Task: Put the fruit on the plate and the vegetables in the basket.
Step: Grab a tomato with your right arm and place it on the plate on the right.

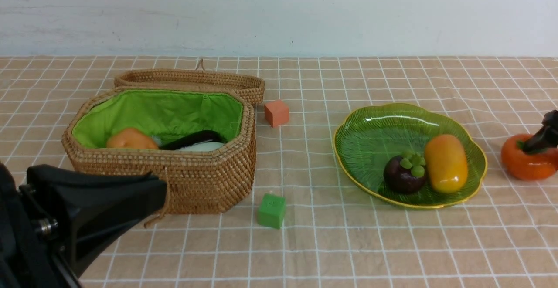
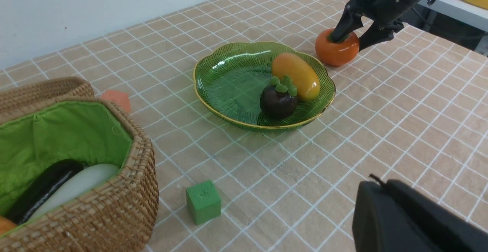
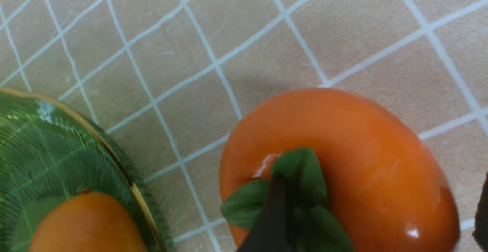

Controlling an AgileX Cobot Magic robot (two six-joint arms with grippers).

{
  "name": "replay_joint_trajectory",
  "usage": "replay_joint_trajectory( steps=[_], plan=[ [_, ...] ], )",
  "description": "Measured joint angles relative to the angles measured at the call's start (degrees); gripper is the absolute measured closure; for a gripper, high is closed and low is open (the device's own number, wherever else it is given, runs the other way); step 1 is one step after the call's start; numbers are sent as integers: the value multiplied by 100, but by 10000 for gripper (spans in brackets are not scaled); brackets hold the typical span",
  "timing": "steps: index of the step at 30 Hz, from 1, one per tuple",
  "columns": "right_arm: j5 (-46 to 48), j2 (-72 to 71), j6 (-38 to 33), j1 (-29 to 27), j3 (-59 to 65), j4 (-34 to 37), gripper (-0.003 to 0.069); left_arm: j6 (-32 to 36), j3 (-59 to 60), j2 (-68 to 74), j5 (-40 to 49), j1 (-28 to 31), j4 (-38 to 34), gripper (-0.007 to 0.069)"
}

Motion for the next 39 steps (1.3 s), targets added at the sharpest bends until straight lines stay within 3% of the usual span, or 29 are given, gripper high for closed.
replay_joint_trajectory(
  steps=[5,12,20,26,30,33,34,39],
  plan=[
    [37,22,-48,229,0,-11,34,0,0,0,-78,0,0,637],
    [-127,26,-419,474,0,-152,144,-5,0,0,-78,0,-5,637],
    [-107,-494,-459,253,7,-744,145,-5,0,0,-78,0,16,637],
    [280,-1555,-113,296,7,-657,145,0,0,0,-78,0,103,637],
    [545,-1887,-111,791,7,-250,145,0,0,0,-78,0,161,637],
    [545,-1861,-225,1624,7,19,145,0,0,0,-78,0,173,637],
    [395,-1701,-296,2146,7,79,145,0,0,0,-78,0,179,637],
    [-209,-989,-352,3030,-195,-155,145,0,0,0,-78,0,194,637]
  ],
)
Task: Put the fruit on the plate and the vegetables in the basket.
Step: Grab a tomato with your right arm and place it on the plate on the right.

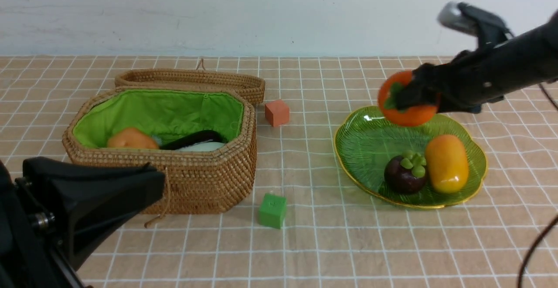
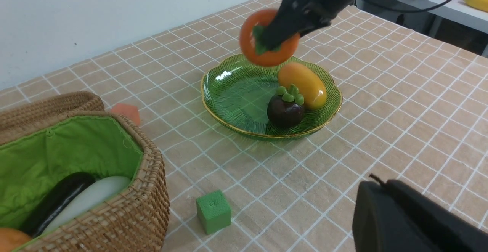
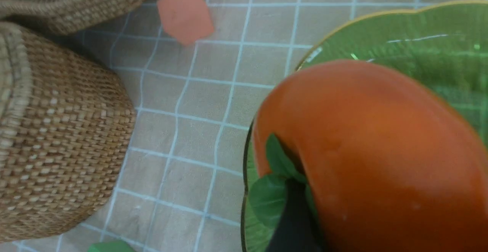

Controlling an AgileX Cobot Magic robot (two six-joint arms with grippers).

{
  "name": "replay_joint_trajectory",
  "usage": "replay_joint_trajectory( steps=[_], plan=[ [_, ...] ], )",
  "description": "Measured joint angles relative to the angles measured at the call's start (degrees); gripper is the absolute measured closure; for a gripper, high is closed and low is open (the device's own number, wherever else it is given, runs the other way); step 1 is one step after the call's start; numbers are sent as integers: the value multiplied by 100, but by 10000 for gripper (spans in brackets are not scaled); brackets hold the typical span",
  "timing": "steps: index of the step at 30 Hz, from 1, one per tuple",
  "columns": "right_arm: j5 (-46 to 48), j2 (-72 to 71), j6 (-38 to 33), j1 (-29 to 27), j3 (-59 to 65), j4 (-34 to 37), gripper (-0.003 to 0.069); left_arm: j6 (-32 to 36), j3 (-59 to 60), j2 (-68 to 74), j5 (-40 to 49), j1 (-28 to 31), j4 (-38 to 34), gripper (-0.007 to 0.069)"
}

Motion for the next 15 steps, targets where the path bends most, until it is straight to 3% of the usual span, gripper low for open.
replay_joint_trajectory(
  steps=[15],
  plan=[
    [-368,850,10,128,-594,-190,145,0,0,0,33,0,-195,637]
  ],
)
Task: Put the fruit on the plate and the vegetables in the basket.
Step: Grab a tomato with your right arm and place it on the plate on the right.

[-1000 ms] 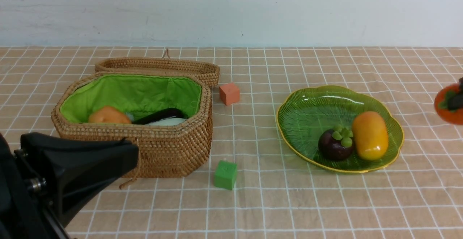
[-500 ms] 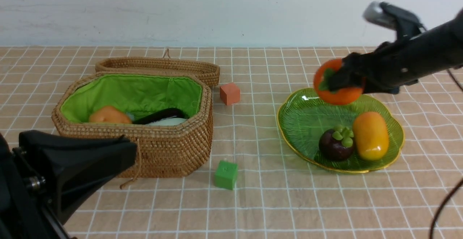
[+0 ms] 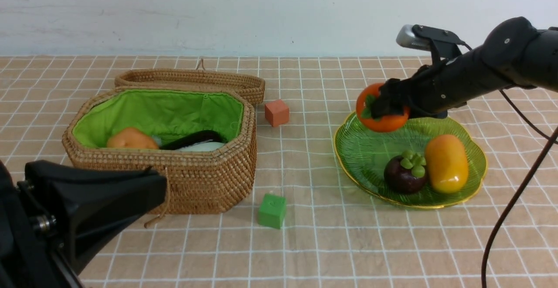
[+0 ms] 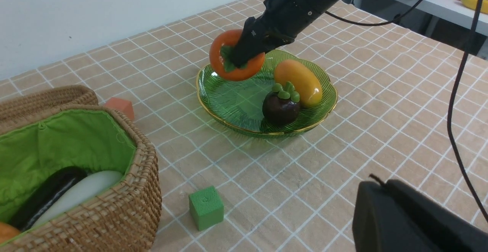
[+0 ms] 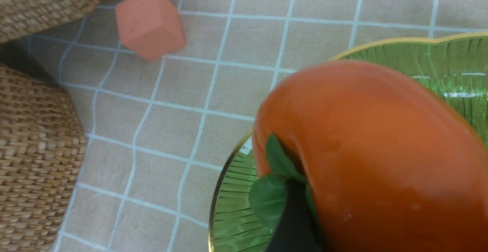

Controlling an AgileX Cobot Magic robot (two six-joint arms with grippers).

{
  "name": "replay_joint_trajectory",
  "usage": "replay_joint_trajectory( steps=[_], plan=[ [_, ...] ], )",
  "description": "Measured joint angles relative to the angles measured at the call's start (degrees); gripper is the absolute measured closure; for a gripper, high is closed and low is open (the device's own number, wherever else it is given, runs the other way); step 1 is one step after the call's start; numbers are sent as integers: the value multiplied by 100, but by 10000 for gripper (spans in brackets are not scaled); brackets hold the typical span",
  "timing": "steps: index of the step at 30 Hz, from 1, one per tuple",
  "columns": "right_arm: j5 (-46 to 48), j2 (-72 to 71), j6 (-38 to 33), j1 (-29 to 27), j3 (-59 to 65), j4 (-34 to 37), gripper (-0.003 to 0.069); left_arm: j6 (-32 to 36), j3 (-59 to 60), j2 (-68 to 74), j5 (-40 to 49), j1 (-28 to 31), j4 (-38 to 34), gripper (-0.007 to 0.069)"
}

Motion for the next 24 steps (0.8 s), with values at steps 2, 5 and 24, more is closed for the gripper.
replay_joint_trajectory(
  steps=[2,5,24],
  plan=[
    [-1,7,0,0,0,-18,145,0,0,0,-11,0,-42,637],
    [-49,7,0,0,0,-124,145,0,0,0,-11,0,-65,637],
    [-38,-35,933,-94,-4,-1568,-15,0,0,0,-92,0,28,637]
  ],
)
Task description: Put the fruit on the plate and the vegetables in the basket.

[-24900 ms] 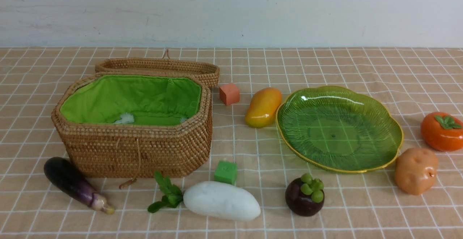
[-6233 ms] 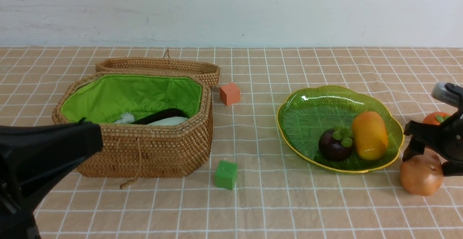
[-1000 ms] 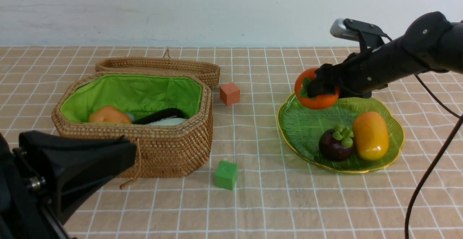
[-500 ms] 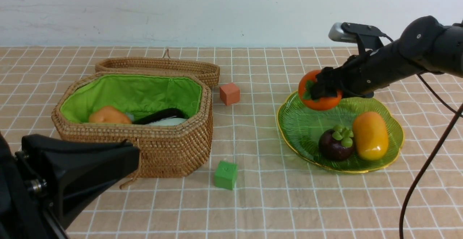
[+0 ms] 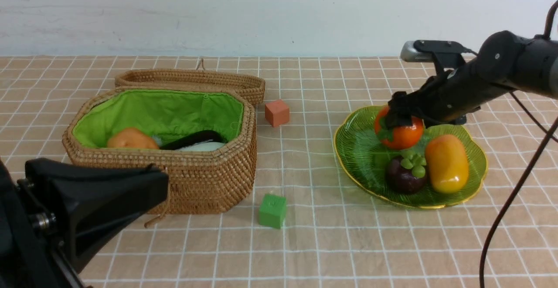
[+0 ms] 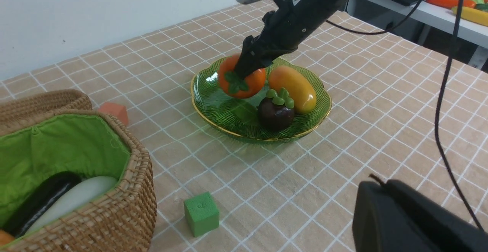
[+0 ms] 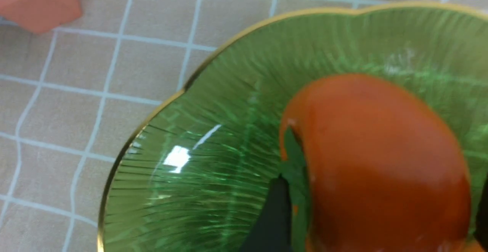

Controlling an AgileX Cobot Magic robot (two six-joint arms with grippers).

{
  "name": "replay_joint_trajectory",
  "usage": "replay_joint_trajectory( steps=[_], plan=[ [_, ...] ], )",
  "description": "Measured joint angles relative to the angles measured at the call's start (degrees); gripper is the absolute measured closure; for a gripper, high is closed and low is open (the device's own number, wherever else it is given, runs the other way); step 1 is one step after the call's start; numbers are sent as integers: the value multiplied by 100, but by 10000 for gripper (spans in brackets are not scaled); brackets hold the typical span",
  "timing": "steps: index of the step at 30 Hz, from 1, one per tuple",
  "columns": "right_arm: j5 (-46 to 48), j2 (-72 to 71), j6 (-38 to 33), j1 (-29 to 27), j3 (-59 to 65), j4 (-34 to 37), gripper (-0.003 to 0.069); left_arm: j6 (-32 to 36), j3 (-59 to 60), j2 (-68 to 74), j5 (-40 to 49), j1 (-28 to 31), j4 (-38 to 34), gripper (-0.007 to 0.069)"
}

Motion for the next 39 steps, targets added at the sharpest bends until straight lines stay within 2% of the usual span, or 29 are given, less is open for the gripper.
replay_joint_trajectory(
  steps=[2,5,8,12,13,14,16,17,20,25,28,30,32,38,39],
  plan=[
    [183,-221,91,-64,0,-102,-17,0,0,0,-26,0,57,637],
    [986,-1134,303,-252,0,-280,37,-178,0,0,-179,0,99,636],
    [1923,-1923,342,-370,-2,-390,147,-444,98,-131,-431,0,106,636],
    [3181,-3101,353,-412,376,-556,364,-675,917,-919,-1059,0,122,636],
    [3280,-3163,353,-412,416,-562,386,-688,972,-973,-1118,0,122,636],
    [3598,-3681,379,-412,777,-617,473,-716,1366,-1418,-1318,0,122,636],
    [3712,-4100,435,-412,1091,-647,522,-723,1756,-1725,-1483,0,122,634],
    [3811,-4772,584,-412,1597,-665,603,-737,2224,-2117,-1686,0,122,634],
    [3869,-5837,889,-412,2347,-678,668,-741,2780,-2531,-1914,0,122,634],
    [3681,-8028,1635,-416,3638,-734,675,-741,3303,-2824,-2117,0,122,634],
    [3430,-9095,2180,-416,4185,-997,667,-743,3422,-2852,-2110,0,122,634],
    [3183,-9909,2613,-416,4688,-1429,662,-743,3505,-2857,-2076,0,122,632],
    [2963,-10265,2790,-416,4983,-1627,661,-743,3554,-2857,-1989,0,122,630],
    [842,-10892,3096,-416,6272,-1723,650,-743,3613,-2857,-1576,0,122,627],
    [176,-10887,3168,-416,6681,-1717,643,-743,3613,-2857,-1467,0,122,627]
  ],
)
